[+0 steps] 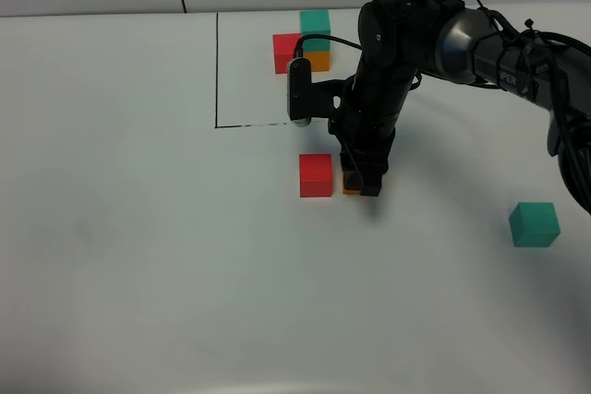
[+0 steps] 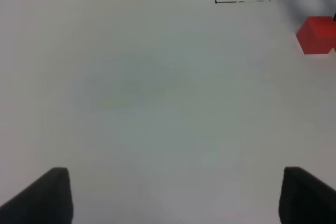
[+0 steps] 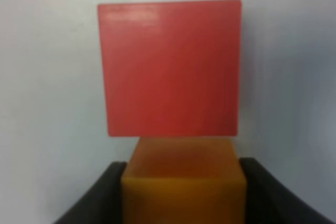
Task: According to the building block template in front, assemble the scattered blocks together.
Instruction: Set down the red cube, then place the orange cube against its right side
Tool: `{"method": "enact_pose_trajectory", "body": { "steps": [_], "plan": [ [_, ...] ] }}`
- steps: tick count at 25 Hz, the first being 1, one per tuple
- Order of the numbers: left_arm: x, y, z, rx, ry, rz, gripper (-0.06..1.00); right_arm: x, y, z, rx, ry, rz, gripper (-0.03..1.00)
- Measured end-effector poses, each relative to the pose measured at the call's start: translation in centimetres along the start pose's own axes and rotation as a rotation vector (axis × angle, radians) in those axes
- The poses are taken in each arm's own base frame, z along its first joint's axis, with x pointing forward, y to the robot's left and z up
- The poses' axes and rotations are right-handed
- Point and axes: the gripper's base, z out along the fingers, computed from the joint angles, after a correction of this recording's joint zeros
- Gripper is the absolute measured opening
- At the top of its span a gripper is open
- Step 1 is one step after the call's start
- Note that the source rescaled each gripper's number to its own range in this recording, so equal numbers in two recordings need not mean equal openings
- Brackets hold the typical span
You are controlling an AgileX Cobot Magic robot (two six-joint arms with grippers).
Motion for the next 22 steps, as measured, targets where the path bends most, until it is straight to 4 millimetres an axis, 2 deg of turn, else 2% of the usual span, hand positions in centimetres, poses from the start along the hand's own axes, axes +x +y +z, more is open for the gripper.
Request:
{"method": "enact_pose_trajectory", "body": {
  "steps": [11, 22],
  "plan": [
    [0.0, 0.0, 0.0, 0.0, 0.0, 0.0, 0.67, -1.2, 0.6, 0.3, -0.009, -0.018, -0.011, 0.01],
    [0.0, 0.0, 0.0, 0.0, 0.0, 0.0, 0.67, -1.2, 0.6, 0.3, -0.005, -0.02, -0.026, 0.01]
  ]
}}
